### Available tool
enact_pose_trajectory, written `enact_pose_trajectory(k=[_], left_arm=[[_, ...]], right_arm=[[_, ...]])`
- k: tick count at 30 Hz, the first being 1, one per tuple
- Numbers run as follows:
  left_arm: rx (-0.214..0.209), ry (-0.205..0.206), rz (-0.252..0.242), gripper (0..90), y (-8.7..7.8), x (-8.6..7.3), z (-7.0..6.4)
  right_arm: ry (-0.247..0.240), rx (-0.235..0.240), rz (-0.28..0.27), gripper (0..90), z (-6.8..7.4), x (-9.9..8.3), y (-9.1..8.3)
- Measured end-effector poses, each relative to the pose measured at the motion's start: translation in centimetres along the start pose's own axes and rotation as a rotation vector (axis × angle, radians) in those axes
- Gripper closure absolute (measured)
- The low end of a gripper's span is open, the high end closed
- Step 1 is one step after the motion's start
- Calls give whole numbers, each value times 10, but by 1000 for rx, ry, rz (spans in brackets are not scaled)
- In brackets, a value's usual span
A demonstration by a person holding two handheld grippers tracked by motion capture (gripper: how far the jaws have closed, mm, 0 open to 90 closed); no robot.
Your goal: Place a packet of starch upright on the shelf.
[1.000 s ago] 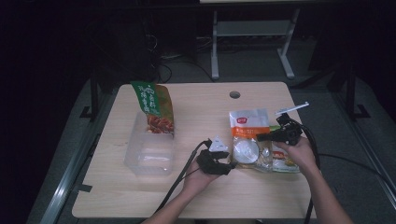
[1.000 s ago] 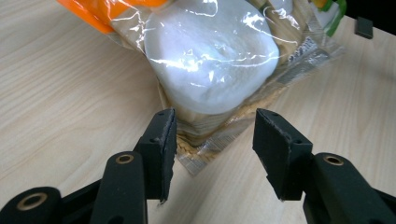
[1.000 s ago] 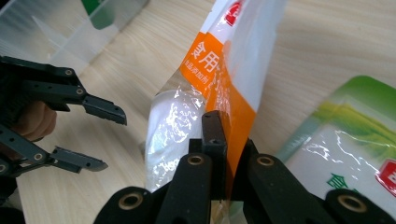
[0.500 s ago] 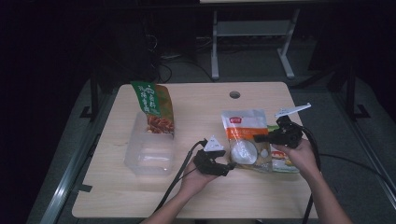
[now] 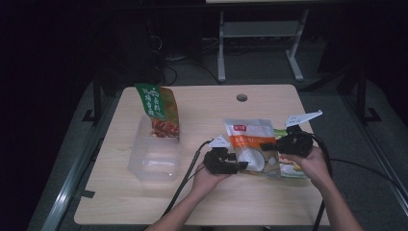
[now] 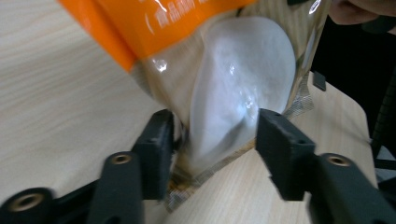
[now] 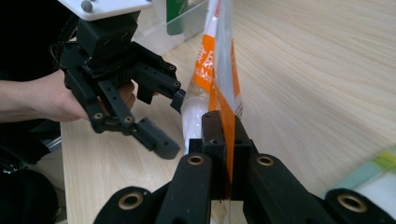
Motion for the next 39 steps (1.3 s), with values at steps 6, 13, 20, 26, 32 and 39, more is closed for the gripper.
enact_pose_trajectory(k=[6,13,20,26,32,39], left_arm=[[27,18,-13,716,-7,5,2],[57,29,-30,795,-15,7,3],[87,35,-35,856,-30,6,8],[86,59,-23,858,-32,3,6],[102,88,1,853,-31,1,6],[114,96,6,787,-34,0,6]], right_arm=[[2,-11,10,893,-2,-2,1],[-2,-13,6,893,2,0,5],[-15,10,-3,893,12,1,17],[-41,-11,63,797,15,-4,26],[-33,-37,99,827,10,-14,29],[-15,-29,104,893,8,-17,29]])
Point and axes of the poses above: each handheld gripper's, and its own axes: y roughly forward along the jaws, x roughly out of its top, z roughly to its left, the point moved 9 cm from there along y, roughly forward along the jaws, and after that the axes turned 12 degrees about y, right-handed, at the moved point
